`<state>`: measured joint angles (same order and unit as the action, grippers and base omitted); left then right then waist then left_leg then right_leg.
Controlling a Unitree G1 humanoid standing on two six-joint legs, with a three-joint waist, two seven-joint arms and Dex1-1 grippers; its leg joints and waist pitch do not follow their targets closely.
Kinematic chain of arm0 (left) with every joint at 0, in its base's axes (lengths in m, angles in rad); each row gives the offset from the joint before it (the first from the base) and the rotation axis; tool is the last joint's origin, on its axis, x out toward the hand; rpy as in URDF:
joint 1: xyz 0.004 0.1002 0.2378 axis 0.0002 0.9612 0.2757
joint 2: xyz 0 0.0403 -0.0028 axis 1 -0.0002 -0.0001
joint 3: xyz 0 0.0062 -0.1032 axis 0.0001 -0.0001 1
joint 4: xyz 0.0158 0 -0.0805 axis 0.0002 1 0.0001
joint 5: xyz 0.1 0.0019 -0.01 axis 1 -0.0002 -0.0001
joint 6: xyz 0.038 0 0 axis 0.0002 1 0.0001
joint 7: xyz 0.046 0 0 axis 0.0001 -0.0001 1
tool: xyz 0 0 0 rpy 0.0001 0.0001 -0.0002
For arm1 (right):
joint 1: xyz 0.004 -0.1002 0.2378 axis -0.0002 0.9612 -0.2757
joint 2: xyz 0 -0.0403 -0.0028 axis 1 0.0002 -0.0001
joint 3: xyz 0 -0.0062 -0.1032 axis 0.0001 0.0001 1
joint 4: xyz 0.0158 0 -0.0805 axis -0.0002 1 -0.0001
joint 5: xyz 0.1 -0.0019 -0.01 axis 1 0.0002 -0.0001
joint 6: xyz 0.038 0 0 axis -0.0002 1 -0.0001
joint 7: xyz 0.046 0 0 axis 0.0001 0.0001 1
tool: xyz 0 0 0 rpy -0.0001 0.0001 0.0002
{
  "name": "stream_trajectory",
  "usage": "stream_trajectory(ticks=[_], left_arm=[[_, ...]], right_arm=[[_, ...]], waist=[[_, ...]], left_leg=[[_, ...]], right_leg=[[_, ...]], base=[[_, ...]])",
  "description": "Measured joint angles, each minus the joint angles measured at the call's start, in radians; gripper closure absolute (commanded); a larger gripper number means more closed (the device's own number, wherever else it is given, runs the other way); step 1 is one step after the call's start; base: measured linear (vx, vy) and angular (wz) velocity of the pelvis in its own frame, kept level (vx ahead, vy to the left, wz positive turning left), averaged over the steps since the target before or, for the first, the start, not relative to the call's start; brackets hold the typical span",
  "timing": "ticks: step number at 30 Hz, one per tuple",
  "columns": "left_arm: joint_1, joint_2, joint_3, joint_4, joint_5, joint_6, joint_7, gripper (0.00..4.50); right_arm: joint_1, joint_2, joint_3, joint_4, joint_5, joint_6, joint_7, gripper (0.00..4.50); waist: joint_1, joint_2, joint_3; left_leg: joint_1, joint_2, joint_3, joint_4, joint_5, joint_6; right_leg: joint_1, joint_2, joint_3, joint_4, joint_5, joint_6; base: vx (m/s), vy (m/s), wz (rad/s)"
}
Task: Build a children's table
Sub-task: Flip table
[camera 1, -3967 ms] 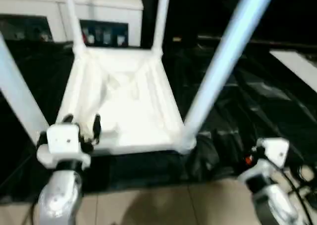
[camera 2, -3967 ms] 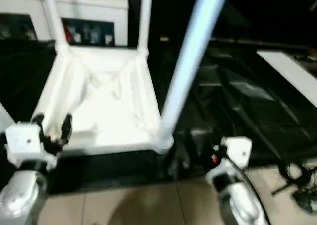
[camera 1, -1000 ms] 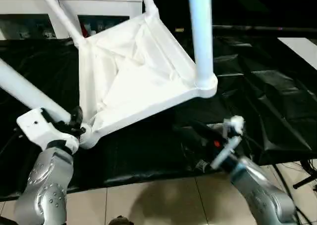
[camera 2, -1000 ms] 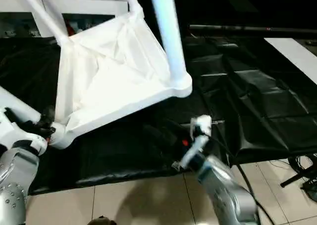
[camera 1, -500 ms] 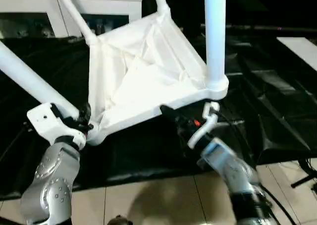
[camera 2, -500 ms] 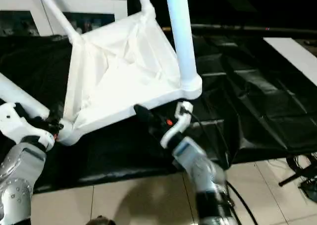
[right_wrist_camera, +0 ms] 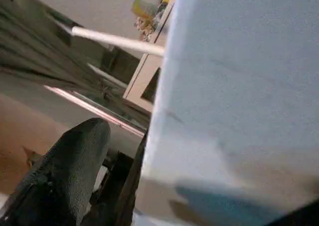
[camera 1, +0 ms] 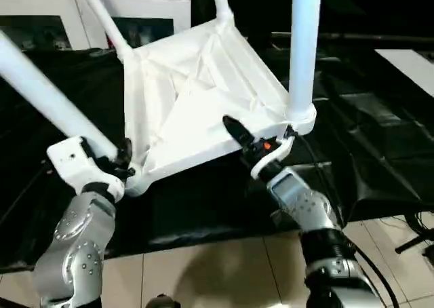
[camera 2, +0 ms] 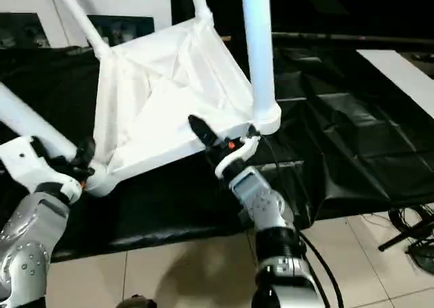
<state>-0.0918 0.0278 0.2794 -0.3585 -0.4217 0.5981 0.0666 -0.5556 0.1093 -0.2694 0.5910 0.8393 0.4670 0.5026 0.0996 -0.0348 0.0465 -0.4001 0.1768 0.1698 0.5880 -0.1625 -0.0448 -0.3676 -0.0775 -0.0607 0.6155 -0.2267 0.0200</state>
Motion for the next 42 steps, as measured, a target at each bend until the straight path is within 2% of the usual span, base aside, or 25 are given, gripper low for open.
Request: stream_trajectory(ticks=[3,5,8,11,14,15,16,20,30,31,33,35,36,40,41,42], left_arm=[[0.006,0.01,-0.031,-0.01,0.024,0.001,-0.013,2.39],[0.009,0.015,-0.045,-0.015,0.028,0.001,-0.019,2.39],[0.014,0.033,-0.065,-0.024,0.036,0.001,-0.035,2.39],[0.02,0.053,-0.094,-0.033,0.052,0.001,-0.052,2.39],[0.026,0.065,-0.107,-0.036,0.064,0.0,-0.063,2.39],[0.029,0.074,-0.114,-0.036,0.068,-0.005,-0.073,2.39],[0.031,0.078,-0.119,-0.038,0.069,-0.008,-0.076,2.39],[0.04,0.083,-0.128,-0.041,0.075,-0.015,-0.084,2.4],[0.048,0.084,-0.129,-0.049,0.075,-0.016,-0.091,2.4],[0.048,0.084,-0.128,-0.049,0.074,-0.017,-0.093,2.06],[0.052,0.076,-0.118,-0.048,0.056,-0.018,-0.105,1.71],[0.057,0.056,-0.101,-0.051,0.008,-0.027,-0.13,1.71],[0.059,0.058,-0.097,-0.053,-0.008,-0.032,-0.141,1.44],[0.062,0.07,-0.067,-0.059,-0.041,-0.046,-0.174,1.26],[0.063,0.07,-0.063,-0.059,-0.048,-0.047,-0.181,0.99],[0.067,0.071,-0.055,-0.058,-0.066,-0.051,-0.198,0.99]], right_arm=[[-0.016,0.001,-0.039,0.045,0.023,0.0,-0.003,0.0],[-0.02,0.001,-0.051,0.055,0.029,0.001,-0.008,0.27],[-0.02,-0.005,-0.06,0.061,0.029,0.003,-0.011,0.39],[-0.021,-0.008,-0.077,0.08,0.029,0.005,-0.015,0.8],[-0.021,-0.009,-0.087,0.098,0.027,0.005,-0.021,0.97],[-0.021,-0.008,-0.091,0.1,0.027,0.005,-0.026,1.18],[-0.021,-0.008,-0.094,0.101,0.026,0.005,-0.028,1.18],[-0.029,-0.008,-0.106,0.119,0.025,0.004,-0.04,1.43],[-0.048,-0.026,-0.117,0.137,-0.004,-0.001,-0.048,2.27],[-0.049,-0.028,-0.116,0.137,-0.008,-0.002,-0.048,2.38],[-0.052,-0.031,-0.113,0.13,-0.019,-0.003,-0.052,2.4],[-0.052,-0.04,-0.107,0.115,-0.033,-0.008,-0.06,2.41],[-0.051,-0.046,-0.104,0.096,-0.043,-0.012,-0.065,2.45],[-0.052,-0.058,-0.113,0.018,-0.049,-0.018,-0.103,2.52],[-0.053,-0.058,-0.114,0.008,-0.048,-0.018,-0.11,2.56],[-0.053,-0.058,-0.115,0.0,-0.047,-0.018,-0.121,2.56]], waist=[[0.0,-0.001,0.001],[0.001,-0.001,0.001],[0.002,-0.002,0.001],[0.002,-0.002,0.001],[0.001,-0.003,0.002],[0.001,-0.003,0.002],[0.001,-0.004,0.003],[0.0,-0.008,0.005],[-0.003,-0.008,0.005],[-0.004,-0.008,0.005],[-0.005,-0.008,0.005],[-0.002,-0.008,0.005],[0.001,-0.008,0.005],[0.006,-0.008,0.005],[0.007,-0.008,0.005],[0.007,-0.008,0.005]], left_leg=[[-0.001,0.0,0.0,0.0,0.0,0.0],[-0.003,0.0,0.0,0.0,0.0,0.001],[-0.005,0.0,0.001,0.0,0.001,0.002],[-0.005,0.0,0.001,0.0,0.001,0.002],[-0.005,0.001,0.001,0.0,0.002,0.002],[-0.005,0.001,0.001,0.0,0.002,0.001],[-0.005,0.001,0.001,0.0,0.003,0.001],[-0.005,0.001,0.001,0.001,0.003,0.001],[-0.006,0.001,0.003,0.002,0.005,0.0],[-0.006,0.001,0.003,0.002,0.005,0.0],[-0.006,0.001,0.003,0.002,0.005,0.0],[-0.009,0.001,0.003,0.003,0.005,0.0],[-0.009,0.001,0.003,0.003,0.005,0.0],[-0.008,0.001,0.003,0.003,0.006,0.0],[-0.008,0.001,0.003,0.003,0.006,0.0],[-0.008,0.001,0.003,0.004,0.006,0.0]], right_leg=[[-0.001,0.0,0.0,0.0,0.0,0.0],[-0.003,0.0,0.0,0.0,0.0,0.0],[-0.005,0.0,0.0,0.001,0.0,0.0],[-0.005,0.0,0.0,0.001,0.0,0.0],[-0.006,0.0,0.0,0.002,0.0,-0.001],[-0.006,0.0,0.0,0.003,0.001,-0.001],[-0.006,0.0,0.0,0.004,0.0,-0.001],[-0.008,0.0,0.0,0.007,0.0,-0.001],[-0.012,0.0,0.003,0.013,0.0,-0.002],[-0.012,0.0,0.003,0.013,0.0,-0.002],[-0.013,0.0,0.003,0.013,0.0,-0.002],[-0.015,0.0,0.003,0.013,0.0,-0.002],[-0.015,0.0,0.003,0.013,0.001,-0.002],[-0.015,0.0,0.003,0.014,0.0,-0.002],[-0.015,0.0,0.003,0.014,0.001,-0.002],[-0.015,0.0,0.003,0.014,0.001,-0.002]], base=[[0.0,0.0,0.0],[0.0,0.0,0.0],[0.0,0.0,0.0],[0.0,0.0,0.0],[0.0,0.0,0.0],[0.0,0.0,0.0],[0.0,0.0,0.0],[0.0,0.0,0.0],[0.0,0.0,0.0],[0.0,0.0,0.0],[0.0,0.0,0.0],[0.0,0.0,0.0],[0.0,0.0,0.0],[0.0,0.0,0.0],[0.0,0.0,0.0],[0.0,0.0,0.0]])
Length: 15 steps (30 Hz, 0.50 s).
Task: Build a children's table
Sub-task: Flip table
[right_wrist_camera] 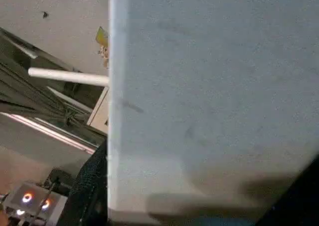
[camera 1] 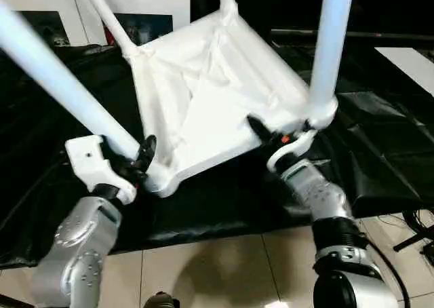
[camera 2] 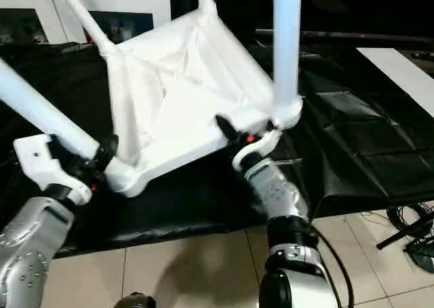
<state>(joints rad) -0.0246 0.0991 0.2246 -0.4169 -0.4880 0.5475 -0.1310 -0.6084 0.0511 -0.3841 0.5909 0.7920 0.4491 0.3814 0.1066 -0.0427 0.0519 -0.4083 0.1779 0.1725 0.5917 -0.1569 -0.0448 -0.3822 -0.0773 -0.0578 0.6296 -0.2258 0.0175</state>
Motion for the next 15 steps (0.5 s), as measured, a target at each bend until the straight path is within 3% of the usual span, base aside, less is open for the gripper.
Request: stream_trajectory(ticks=[3,5,8,11,13,15], left_arm=[[0.047,0.029,0.04,0.007,-0.082,-0.01,-0.092,0.82],[0.087,0.084,0.038,0.017,-0.095,-0.018,-0.164,0.69],[0.175,0.199,0.001,0.023,-0.058,-0.029,-0.268,0.66],[0.254,0.22,0.036,0.106,-0.011,-0.008,-0.27,0.66],[0.251,0.213,0.04,0.119,-0.011,-0.002,-0.27,0.66],[0.231,0.227,0.026,0.116,-0.012,-0.002,-0.276,0.66]], right_arm=[[0.005,0.0,0.0,-0.04,0.0,0.003,-0.031,2.59],[0.009,-0.001,0.003,-0.077,-0.004,0.005,-0.049,2.61],[0.022,-0.018,0.003,-0.16,-0.006,0.01,-0.09,2.63],[0.039,-0.076,-0.033,-0.229,-0.003,0.009,-0.101,2.65],[0.047,-0.095,-0.058,-0.273,-0.002,0.009,-0.108,2.67],[0.055,-0.1,-0.057,-0.307,-0.003,0.009,-0.12,2.76]], waist=[[0.001,0.001,0.001],[0.003,0.001,0.001],[0.008,0.001,0.001],[0.016,-0.002,0.003],[0.019,-0.003,0.004],[0.009,-0.004,0.003]], left_leg=[[0.0,0.0,0.0,0.0,0.0,-0.001],[0.0,0.0,0.0,-0.001,0.001,-0.001],[0.001,0.0,0.0,-0.001,0.001,-0.001],[-0.001,0.0,0.002,-0.001,0.001,-0.001],[0.0,0.0,0.003,0.0,0.002,-0.002],[0.004,0.0,0.004,-0.001,0.002,-0.003]], right_leg=[[0.0,0.0,0.0,0.0,0.0,0.0],[0.0,0.0,0.0,0.001,0.0,0.0],[0.0,0.0,0.001,0.0,0.0,0.001],[0.0,0.0,0.003,0.0,0.0,0.003],[0.001,0.0,0.004,0.0,0.001,0.005],[0.001,0.0,0.006,0.001,0.002,0.004]], base=[[0.0,0.0,0.0],[0.0,0.0,0.0],[0.0,0.0,0.0],[0.0,0.0,0.0],[0.0,0.0,0.0],[0.0,0.0,0.0]])
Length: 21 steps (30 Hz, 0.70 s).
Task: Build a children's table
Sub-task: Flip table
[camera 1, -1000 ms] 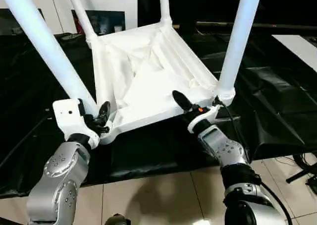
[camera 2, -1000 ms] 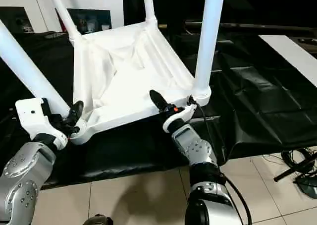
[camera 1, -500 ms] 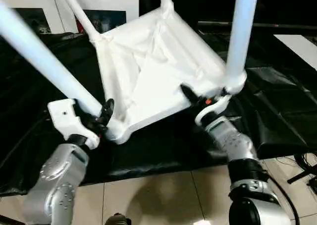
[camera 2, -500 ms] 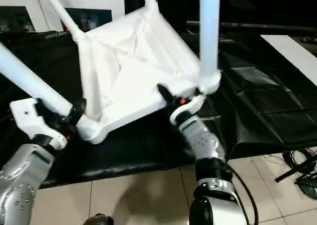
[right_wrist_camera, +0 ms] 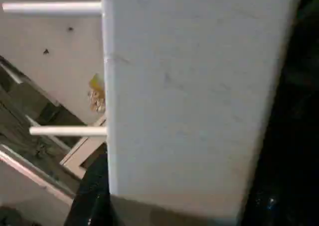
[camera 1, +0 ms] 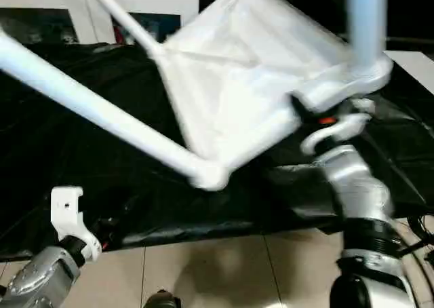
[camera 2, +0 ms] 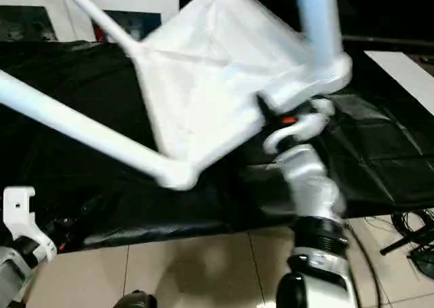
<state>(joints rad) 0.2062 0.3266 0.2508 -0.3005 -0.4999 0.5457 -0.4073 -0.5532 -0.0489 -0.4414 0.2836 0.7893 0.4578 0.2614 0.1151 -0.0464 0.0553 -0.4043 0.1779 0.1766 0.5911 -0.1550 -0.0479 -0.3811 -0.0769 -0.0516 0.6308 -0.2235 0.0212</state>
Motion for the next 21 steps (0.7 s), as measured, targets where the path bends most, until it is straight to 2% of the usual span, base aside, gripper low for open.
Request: stream_trajectory(ticks=[4,5,11,17,21], left_arm=[[-0.008,0.079,-0.055,0.004,0.015,-0.001,-0.043,0.66],[-0.007,0.09,-0.061,0.003,0.017,0.001,-0.058,0.47],[-0.026,0.176,-0.134,-0.102,0.023,0.049,-0.16,0.02],[-0.101,0.268,-0.185,-0.28,-0.061,0.097,-0.248,0.0],[-0.11,0.275,-0.231,-0.286,-0.03,0.103,-0.263,0.0]], right_arm=[[0.014,-0.014,0.001,-0.039,0.0,0.003,-0.016,2.8],[0.014,-0.025,0.003,-0.045,-0.003,0.003,-0.017,2.81],[0.005,-0.096,0.038,-0.127,-0.081,0.003,-0.061,2.82],[-0.003,-0.114,0.062,-0.172,-0.151,-0.008,-0.107,2.83],[-0.005,-0.12,0.07,-0.171,-0.168,-0.03,-0.134,2.83]], waist=[[-0.016,0.0,0.0],[-0.018,0.0,0.0],[-0.016,0.0,0.0],[-0.02,0.0,0.0],[-0.023,0.001,0.0]], left_leg=[[0.001,0.0,0.001,0.0,0.0,0.0],[0.001,0.0,0.002,0.0,0.0,0.0],[0.002,0.0,0.005,0.0,0.0,0.0],[0.004,0.0,0.008,0.0,0.0,0.0],[0.004,0.0,0.008,0.001,0.0,0.0]], right_leg=[[-0.002,0.002,0.004,0.0,0.002,0.0],[-0.002,0.002,0.005,0.0,0.002,-0.001],[-0.003,0.002,0.008,0.001,0.002,0.0],[-0.002,0.002,0.01,0.002,0.003,0.0],[-0.003,0.002,0.011,0.003,0.003,0.0]], base=[[0.0,0.0,0.0],[0.0,0.0,0.0],[0.0,0.0,0.0],[0.0,0.0,0.0],[0.0,0.0,0.0]])
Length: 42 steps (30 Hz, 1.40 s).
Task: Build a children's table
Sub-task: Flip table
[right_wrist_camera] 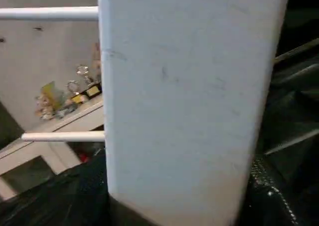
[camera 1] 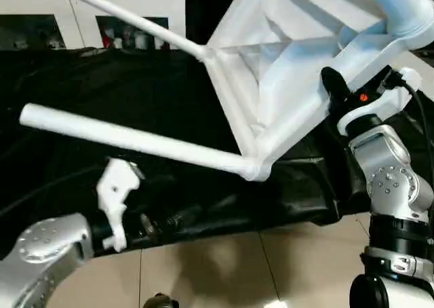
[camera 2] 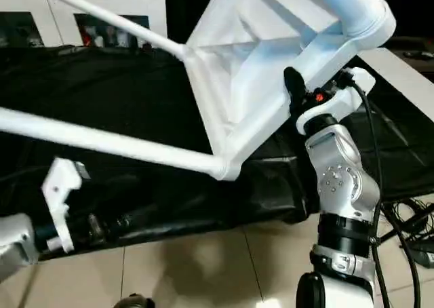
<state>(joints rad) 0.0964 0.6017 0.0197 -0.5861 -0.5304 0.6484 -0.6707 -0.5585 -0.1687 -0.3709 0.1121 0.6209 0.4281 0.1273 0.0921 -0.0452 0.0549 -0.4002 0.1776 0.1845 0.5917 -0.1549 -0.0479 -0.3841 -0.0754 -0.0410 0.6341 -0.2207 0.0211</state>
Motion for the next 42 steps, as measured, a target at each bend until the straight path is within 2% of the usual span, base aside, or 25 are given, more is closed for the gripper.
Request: stream_trajectory(ticks=[3,6,10,18,21,24,27,31,32,34,37,38,42], left_arm=[[-0.047,-0.013,-0.008,0.005,0.036,-0.019,0.009,0.0],[-0.114,-0.027,-0.027,0.03,0.103,-0.106,0.046,0.0],[-0.179,-0.048,-0.037,0.046,0.135,-0.15,0.081,0.0],[-0.224,-0.056,-0.06,0.063,0.215,-0.189,0.111,0.0],[-0.229,-0.053,-0.081,0.069,0.237,-0.195,0.113,0.0],[-0.269,-0.053,-0.105,0.114,0.298,-0.197,0.151,0.0],[-0.315,-0.053,-0.123,0.141,0.379,-0.225,0.183,0.0],[-0.351,-0.054,-0.146,0.15,0.429,-0.222,0.216,0.0],[-0.353,-0.055,-0.148,0.154,0.44,-0.224,0.221,0.0],[-0.362,-0.066,-0.156,0.175,0.467,-0.24,0.237,0.0],[-0.371,-0.119,-0.155,0.204,0.492,-0.255,0.284,0.0],[-0.371,-0.13,-0.156,0.211,0.494,-0.255,0.294,0.0],[-0.365,-0.169,-0.135,0.229,0.467,-0.255,0.316,0.0]], right_arm=[[-0.021,-0.026,0.033,0.001,-0.05,-0.011,-0.008,2.83],[-0.039,-0.072,0.093,0.0,-0.132,-0.032,0.007,2.84],[-0.059,-0.09,0.153,0.005,-0.217,-0.052,0.014,2.84],[-0.118,-0.081,0.194,0.093,-0.265,-0.09,0.034,2.85],[-0.142,-0.082,0.212,0.138,-0.282,-0.117,0.071,2.85],[-0.195,-0.078,0.243,0.228,-0.312,-0.164,0.11,2.85],[-0.26,-0.074,0.284,0.346,-0.352,-0.224,0.134,2.85],[-0.29,-0.065,0.294,0.416,-0.368,-0.278,0.143,2.85],[-0.294,-0.06,0.293,0.427,-0.374,-0.29,0.145,2.5],[-0.297,-0.048,0.294,0.454,-0.391,-0.34,0.15,2.12],[-0.288,-0.022,0.294,0.461,-0.396,-0.392,0.16,2.1],[-0.277,-0.016,0.299,0.454,-0.396,-0.401,0.164,1.83],[-0.213,-0.008,0.301,0.394,-0.388,-0.423,0.173,1.53]], waist=[[-0.003,0.0,0.0],[-0.003,0.0,0.0],[-0.006,-0.001,0.0],[-0.006,-0.003,0.0],[-0.018,-0.005,0.0],[-0.035,-0.007,0.001],[-0.046,-0.01,0.0],[-0.046,-0.012,-0.002],[-0.047,-0.012,-0.002],[-0.047,-0.013,-0.002],[-0.047,-0.014,-0.002],[-0.046,-0.015,-0.002],[-0.033,-0.015,-0.002]], left_leg=[[0.0,0.0,0.0,0.001,0.0,-0.001],[0.0,0.0,0.0,0.002,0.0,-0.001],[0.001,0.0,0.0,0.004,0.0,0.0],[0.0,0.001,0.0,0.009,0.0,0.0],[0.0,0.001,0.001,0.01,0.0,0.0],[0.0,0.002,0.001,0.01,0.0,0.0],[0.0,0.003,0.0,0.012,0.0,0.0],[0.0,0.003,0.0,0.012,0.0,0.0],[0.0,0.003,0.0,0.012,0.0,0.0],[-0.001,0.003,0.0,0.012,0.0,0.0],[-0.002,0.003,0.001,0.012,0.0,0.0],[-0.002,0.004,0.001,0.012,0.0,0.0],[-0.002,0.004,0.001,0.012,0.0,0.0]], right_leg=[[0.0,0.0,0.001,0.001,0.001,0.0],[0.0,0.0,0.001,0.003,0.001,0.0],[0.0,0.0,0.002,0.004,0.001,0.0],[-0.002,0.0,0.003,0.009,0.001,0.0],[-0.003,0.0,0.003,0.012,0.001,0.0],[-0.005,0.001,0.003,0.013,0.003,-0.003],[-0.006,0.001,0.002,0.013,0.004,-0.003],[-0.006,0.001,0.002,0.013,0.005,-0.004],[-0.006,0.001,0.002,0.013,0.005,-0.004],[-0.006,0.001,0.002,0.012,0.005,-0.005],[-0.007,0.001,0.002,0.012,0.005,-0.005],[-0.008,0.001,0.002,0.012,0.005,-0.005],[-0.008,0.002,0.002,0.012,0.005,-0.005]], base=[[0.0,0.0,0.0],[0.0,0.0,0.0],[0.0,0.0,0.0],[0.0,0.0,0.0],[0.0,0.0,0.0],[0.0,0.0,0.0],[0.0,0.0,0.0],[0.0,0.0,0.0],[0.0,0.0,0.0],[0.0,0.0,0.0],[0.0,0.0,0.0],[0.0,0.0,0.0],[0.0,0.0,0.0]])
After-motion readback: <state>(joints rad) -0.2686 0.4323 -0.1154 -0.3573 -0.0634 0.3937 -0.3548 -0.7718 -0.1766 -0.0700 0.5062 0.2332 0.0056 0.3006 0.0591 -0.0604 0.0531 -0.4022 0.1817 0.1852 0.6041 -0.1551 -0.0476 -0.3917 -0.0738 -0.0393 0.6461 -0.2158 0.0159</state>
